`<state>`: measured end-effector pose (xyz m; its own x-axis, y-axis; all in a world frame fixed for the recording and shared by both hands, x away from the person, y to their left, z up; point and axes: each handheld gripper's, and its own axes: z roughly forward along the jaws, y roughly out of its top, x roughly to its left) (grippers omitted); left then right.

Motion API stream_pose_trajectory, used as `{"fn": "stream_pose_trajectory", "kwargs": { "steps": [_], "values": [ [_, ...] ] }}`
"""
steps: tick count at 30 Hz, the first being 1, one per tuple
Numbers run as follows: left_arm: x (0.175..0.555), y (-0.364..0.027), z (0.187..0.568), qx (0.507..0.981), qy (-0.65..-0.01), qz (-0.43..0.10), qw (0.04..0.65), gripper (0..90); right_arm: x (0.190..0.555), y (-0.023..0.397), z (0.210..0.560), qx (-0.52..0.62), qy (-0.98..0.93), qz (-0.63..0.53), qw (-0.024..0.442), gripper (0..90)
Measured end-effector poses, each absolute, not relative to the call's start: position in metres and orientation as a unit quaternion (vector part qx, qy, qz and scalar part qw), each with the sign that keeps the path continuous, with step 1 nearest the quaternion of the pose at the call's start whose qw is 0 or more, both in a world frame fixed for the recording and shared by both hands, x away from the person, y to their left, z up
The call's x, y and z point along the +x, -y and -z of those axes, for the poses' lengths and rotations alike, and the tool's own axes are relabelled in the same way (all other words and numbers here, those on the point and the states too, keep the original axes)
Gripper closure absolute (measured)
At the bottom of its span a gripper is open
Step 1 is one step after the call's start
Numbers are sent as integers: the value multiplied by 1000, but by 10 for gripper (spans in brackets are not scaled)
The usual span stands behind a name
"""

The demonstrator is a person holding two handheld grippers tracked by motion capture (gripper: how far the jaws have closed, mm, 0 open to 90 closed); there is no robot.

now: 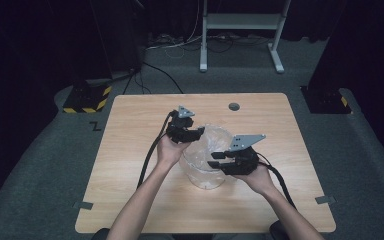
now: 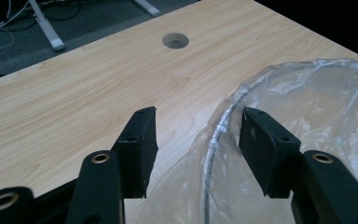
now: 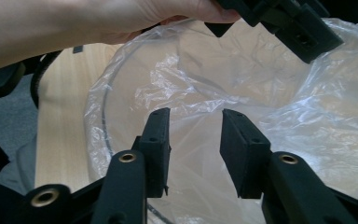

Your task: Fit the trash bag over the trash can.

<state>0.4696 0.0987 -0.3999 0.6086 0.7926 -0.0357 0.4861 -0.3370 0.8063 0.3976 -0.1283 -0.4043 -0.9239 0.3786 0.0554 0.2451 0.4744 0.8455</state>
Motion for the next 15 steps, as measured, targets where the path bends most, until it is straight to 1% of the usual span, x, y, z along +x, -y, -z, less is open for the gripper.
{"fn": "stream_pose_trajectory", "kwargs": {
  "steps": [3, 8, 9, 10, 15],
  "values": [
    [466, -99, 397, 796, -393, -185, 423, 437, 402, 135, 397, 202, -841, -494, 87, 603],
    [465, -99, 394, 797, -387, -180, 427, 427, 418, 142, 388, 241, -827, -488, 140, 605],
    [465, -99, 394, 799, -386, -181, 424, 427, 418, 142, 388, 241, -827, -488, 140, 605],
    [466, -100, 395, 801, -387, -183, 419, 428, 423, 139, 387, 250, -829, -468, 177, 602],
    [467, -100, 397, 802, -386, -182, 417, 439, 430, 131, 388, 259, -826, -437, 246, 580]
  ]
}}
